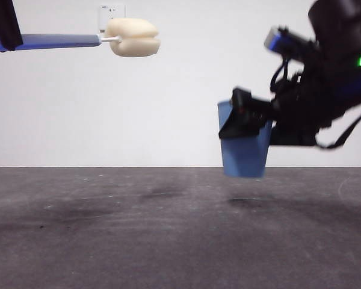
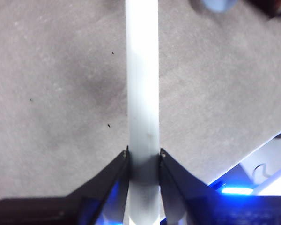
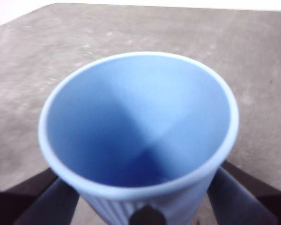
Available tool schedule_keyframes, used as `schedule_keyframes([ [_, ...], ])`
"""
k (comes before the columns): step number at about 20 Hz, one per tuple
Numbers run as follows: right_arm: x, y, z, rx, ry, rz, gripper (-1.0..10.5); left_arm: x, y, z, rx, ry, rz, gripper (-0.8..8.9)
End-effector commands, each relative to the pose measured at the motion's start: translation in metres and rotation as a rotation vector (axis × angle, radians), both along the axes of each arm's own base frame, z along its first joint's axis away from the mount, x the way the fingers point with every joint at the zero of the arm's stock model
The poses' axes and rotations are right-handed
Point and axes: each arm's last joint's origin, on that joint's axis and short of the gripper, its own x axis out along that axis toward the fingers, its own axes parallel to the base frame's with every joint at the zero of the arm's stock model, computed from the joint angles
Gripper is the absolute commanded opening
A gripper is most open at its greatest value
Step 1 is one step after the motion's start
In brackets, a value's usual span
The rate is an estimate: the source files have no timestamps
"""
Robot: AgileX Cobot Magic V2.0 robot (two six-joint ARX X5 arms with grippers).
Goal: Pick up the cup brush,pick up the cup,insert the brush into the cup,clean the cup,put the cup brush back,put the cup back to the fixed position on the table
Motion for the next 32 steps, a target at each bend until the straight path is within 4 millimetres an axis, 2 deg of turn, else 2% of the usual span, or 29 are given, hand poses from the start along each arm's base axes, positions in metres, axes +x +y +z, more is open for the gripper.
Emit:
schedule_keyframes([
  [1, -0.012, -0.001, 0.016, -0.133, 0.047, 0.011, -0.1, 0.001, -0.001, -0.002, 0.059, -0.023, -0.081, -0.09],
  [4, -0.030, -0.001, 0.031, -0.324, 0.126, 0.032, -0.1, 0.003, -0.002, -0.006, 0.121, -0.012, -0.149, -0.09],
  [8, -0.046, 0.006, 0.037, -0.638, 0.168, 0.064, -0.1, 0.006, -0.004, -0.017, 0.235, 0.053, -0.266, -0.09],
  [12, -0.059, 0.017, 0.040, -0.922, 0.110, 0.127, -0.1, 0.011, -0.011, -0.029, 0.276, 0.139, -0.413, -0.09],
  [17, -0.073, 0.027, 0.040, -1.184, 0.015, 0.204, -0.1, 0.017, -0.028, -0.042, 0.258, 0.216, -0.505, -0.09],
  [23, -0.082, 0.036, 0.040, -1.312, -0.054, 0.278, -0.1, 0.018, -0.055, -0.054, 0.230, 0.241, -0.557, -0.09],
  [32, -0.092, 0.044, 0.039, -1.390, -0.107, 0.353, -0.1, 0.014, -0.076, -0.061, 0.215, 0.244, -0.587, -0.09],
])
